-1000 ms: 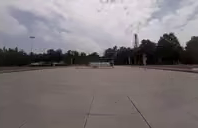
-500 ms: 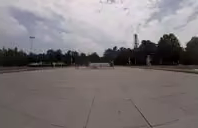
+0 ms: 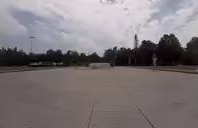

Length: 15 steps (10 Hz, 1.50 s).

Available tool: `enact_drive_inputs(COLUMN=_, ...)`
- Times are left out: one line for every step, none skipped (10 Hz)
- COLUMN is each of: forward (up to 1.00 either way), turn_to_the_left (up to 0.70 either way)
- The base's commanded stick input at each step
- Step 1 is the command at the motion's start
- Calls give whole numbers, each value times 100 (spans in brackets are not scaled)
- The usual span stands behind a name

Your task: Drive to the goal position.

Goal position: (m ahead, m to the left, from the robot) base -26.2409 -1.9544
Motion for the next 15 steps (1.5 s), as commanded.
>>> enact_drive_inputs(forward=70, turn_to_the_left=0)
enact_drive_inputs(forward=70, turn_to_the_left=0)
enact_drive_inputs(forward=70, turn_to_the_left=0)
enact_drive_inputs(forward=70, turn_to_the_left=0)
enact_drive_inputs(forward=70, turn_to_the_left=0)
enact_drive_inputs(forward=70, turn_to_the_left=0)
enact_drive_inputs(forward=70, turn_to_the_left=0)
enact_drive_inputs(forward=70, turn_to_the_left=0)
enact_drive_inputs(forward=70, turn_to_the_left=0)
enact_drive_inputs(forward=70, turn_to_the_left=0)
enact_drive_inputs(forward=70, turn_to_the_left=0)
enact_drive_inputs(forward=70, turn_to_the_left=0)
enact_drive_inputs(forward=70, turn_to_the_left=0)
enact_drive_inputs(forward=70, turn_to_the_left=0)
enact_drive_inputs(forward=70, turn_to_the_left=0)
